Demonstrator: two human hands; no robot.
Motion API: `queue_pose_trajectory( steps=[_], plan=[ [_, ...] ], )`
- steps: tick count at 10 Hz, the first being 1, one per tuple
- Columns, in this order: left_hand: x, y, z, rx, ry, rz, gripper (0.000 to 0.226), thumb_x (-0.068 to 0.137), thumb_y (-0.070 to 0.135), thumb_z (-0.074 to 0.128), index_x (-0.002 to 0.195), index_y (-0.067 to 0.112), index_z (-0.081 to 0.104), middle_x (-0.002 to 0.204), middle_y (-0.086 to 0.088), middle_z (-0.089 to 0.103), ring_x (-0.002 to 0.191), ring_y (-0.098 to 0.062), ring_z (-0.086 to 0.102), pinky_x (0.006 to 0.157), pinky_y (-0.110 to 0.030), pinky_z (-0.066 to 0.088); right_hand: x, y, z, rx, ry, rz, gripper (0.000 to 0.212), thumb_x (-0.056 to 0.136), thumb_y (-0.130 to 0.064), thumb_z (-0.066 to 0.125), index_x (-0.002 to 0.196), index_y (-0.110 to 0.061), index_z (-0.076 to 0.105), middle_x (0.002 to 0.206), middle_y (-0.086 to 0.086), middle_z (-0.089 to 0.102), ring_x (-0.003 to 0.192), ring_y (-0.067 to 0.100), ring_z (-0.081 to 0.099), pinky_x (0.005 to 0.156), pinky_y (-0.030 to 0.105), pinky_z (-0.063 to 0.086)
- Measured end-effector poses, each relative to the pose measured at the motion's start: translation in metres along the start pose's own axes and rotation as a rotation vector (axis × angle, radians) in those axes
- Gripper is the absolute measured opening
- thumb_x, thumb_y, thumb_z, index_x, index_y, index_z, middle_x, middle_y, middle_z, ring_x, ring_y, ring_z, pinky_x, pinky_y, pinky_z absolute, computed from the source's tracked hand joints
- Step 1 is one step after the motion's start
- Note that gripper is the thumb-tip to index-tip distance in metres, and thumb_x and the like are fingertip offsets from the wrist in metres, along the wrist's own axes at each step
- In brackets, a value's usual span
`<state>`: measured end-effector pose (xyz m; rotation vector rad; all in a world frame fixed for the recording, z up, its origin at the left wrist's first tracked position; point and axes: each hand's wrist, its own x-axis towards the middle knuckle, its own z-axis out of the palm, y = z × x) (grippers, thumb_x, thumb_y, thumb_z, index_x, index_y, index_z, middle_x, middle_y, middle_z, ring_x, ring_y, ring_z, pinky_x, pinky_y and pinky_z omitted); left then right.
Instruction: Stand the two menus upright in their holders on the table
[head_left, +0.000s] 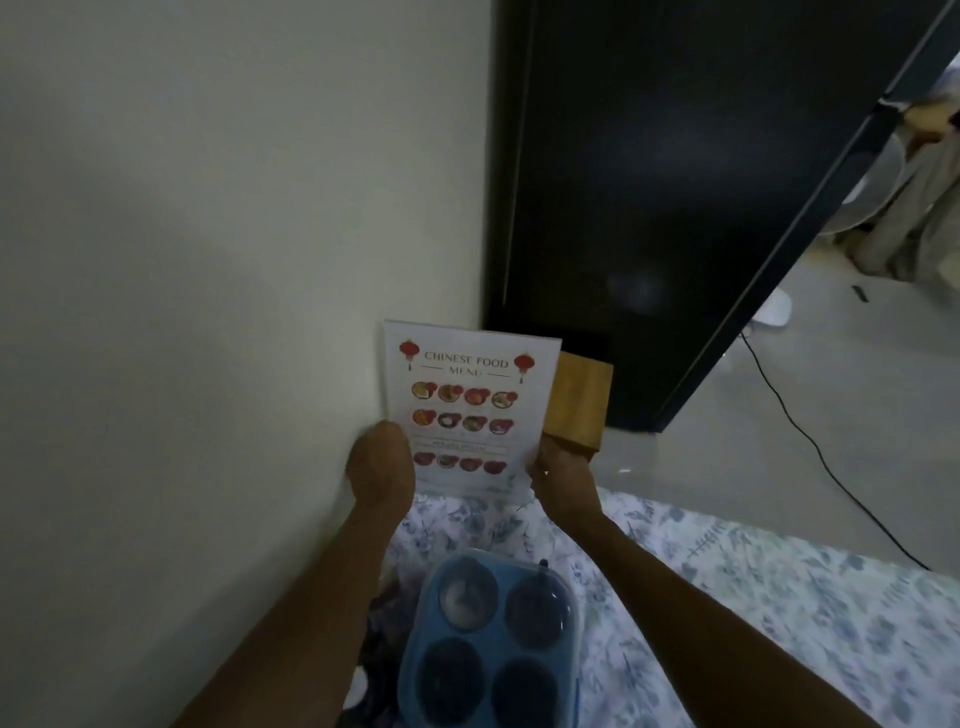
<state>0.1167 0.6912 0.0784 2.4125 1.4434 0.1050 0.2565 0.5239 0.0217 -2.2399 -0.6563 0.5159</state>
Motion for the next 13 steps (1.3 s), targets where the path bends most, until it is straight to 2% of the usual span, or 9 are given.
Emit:
queue_pose_trajectory(
  steps=[1, 3, 4, 5, 6, 8, 11, 12, 13],
  plan=[
    [0.005, 0.006, -0.006, 0.110, -0.032, 0.007, 0.018, 0.096, 0.013, 0.056, 0.101, 0.000, 0.068, 0.098, -0.014, 0.071, 0.088, -0.028, 0.071, 0.074, -0.033, 0.058, 0.013, 0.001, 0.013, -0.021, -0.004, 0.067, 0.014, 0.101, -0.020, 0.049, 0.109, -0.011, 0.057, 0.101, 0.015, 0.065, 0.087, 0.028, 0.066, 0.081, 0.040, 0.060],
    [0.003, 0.008, -0.006, 0.223, -0.030, 0.070, 0.018, 0.095, 0.020, 0.057, 0.097, 0.006, 0.069, 0.094, -0.010, 0.072, 0.084, -0.025, 0.071, 0.072, -0.032, 0.056, 0.010, -0.001, 0.012, 0.022, -0.012, 0.001, 0.014, 0.100, -0.016, 0.050, 0.090, -0.024, 0.053, 0.096, 0.020, 0.066, 0.084, 0.037, 0.066, 0.081, 0.053, 0.059],
    [0.003, 0.004, 0.001, 0.213, -0.025, 0.062, 0.019, 0.093, 0.025, 0.062, 0.095, 0.007, 0.069, 0.089, -0.009, 0.072, 0.079, -0.024, 0.071, 0.070, -0.033, 0.057, 0.006, -0.003, 0.010, 0.013, -0.041, -0.009, 0.010, 0.099, -0.016, 0.051, 0.093, -0.021, 0.057, 0.100, 0.016, 0.068, 0.088, 0.032, 0.068, 0.082, 0.050, 0.060],
    [0.001, 0.003, 0.005, 0.215, -0.008, 0.056, 0.017, 0.091, 0.026, 0.066, 0.093, 0.010, 0.071, 0.086, -0.007, 0.073, 0.075, -0.022, 0.071, 0.066, -0.031, 0.056, 0.000, -0.006, 0.007, 0.014, -0.067, -0.024, 0.019, 0.100, -0.018, 0.049, 0.111, -0.009, 0.061, 0.110, 0.016, 0.069, 0.097, 0.032, 0.068, 0.086, 0.049, 0.059],
    [-0.002, 0.004, 0.008, 0.213, -0.013, 0.076, 0.016, 0.091, 0.027, 0.065, 0.091, 0.012, 0.071, 0.085, -0.006, 0.073, 0.074, -0.021, 0.071, 0.064, -0.031, 0.056, 0.001, -0.006, 0.005, -0.073, -0.122, -0.001, 0.022, 0.099, -0.019, 0.049, 0.109, -0.005, 0.063, 0.108, 0.019, 0.069, 0.099, 0.036, 0.066, 0.088, 0.048, 0.056],
    [-0.006, 0.003, 0.006, 0.207, 0.017, 0.093, 0.025, 0.094, 0.035, 0.059, 0.088, 0.014, 0.070, 0.082, -0.003, 0.072, 0.063, -0.018, 0.060, 0.058, -0.026, 0.045, 0.001, -0.004, 0.006, -0.011, -0.159, -0.005, 0.025, 0.094, -0.020, 0.060, 0.116, -0.010, 0.064, 0.118, 0.011, 0.070, 0.104, 0.029, 0.068, 0.089, 0.047, 0.059],
    [-0.016, 0.004, -0.006, 0.261, 0.018, 0.183, 0.028, 0.092, 0.044, 0.057, 0.090, 0.018, 0.066, 0.076, 0.002, 0.061, 0.063, -0.013, 0.053, 0.060, -0.025, 0.041, -0.010, -0.015, -0.001, -0.030, -0.154, -0.029, 0.034, 0.092, -0.017, 0.064, 0.125, -0.010, 0.060, 0.128, 0.013, 0.066, 0.113, 0.033, 0.065, 0.096, 0.046, 0.055],
    [-0.022, 0.009, -0.012, 0.284, 0.019, 0.208, 0.029, 0.092, 0.045, 0.057, 0.089, 0.018, 0.067, 0.072, 0.004, 0.055, 0.061, -0.012, 0.053, 0.058, -0.024, 0.042, -0.014, -0.010, -0.006, -0.064, -0.155, -0.011, 0.037, 0.091, -0.021, 0.066, 0.126, -0.013, 0.061, 0.128, 0.009, 0.066, 0.111, 0.029, 0.066, 0.095, 0.044, 0.056],
    [-0.030, 0.021, -0.017, 0.309, 0.026, 0.217, 0.028, 0.093, 0.045, 0.056, 0.085, 0.019, 0.062, 0.074, 0.004, 0.058, 0.061, -0.013, 0.055, 0.058, -0.025, 0.042, -0.019, -0.003, -0.017, -0.110, -0.153, 0.021, 0.031, 0.090, -0.023, 0.067, 0.117, -0.010, 0.061, 0.113, 0.011, 0.069, 0.100, 0.027, 0.068, 0.088, 0.042, 0.058]
  ],
)
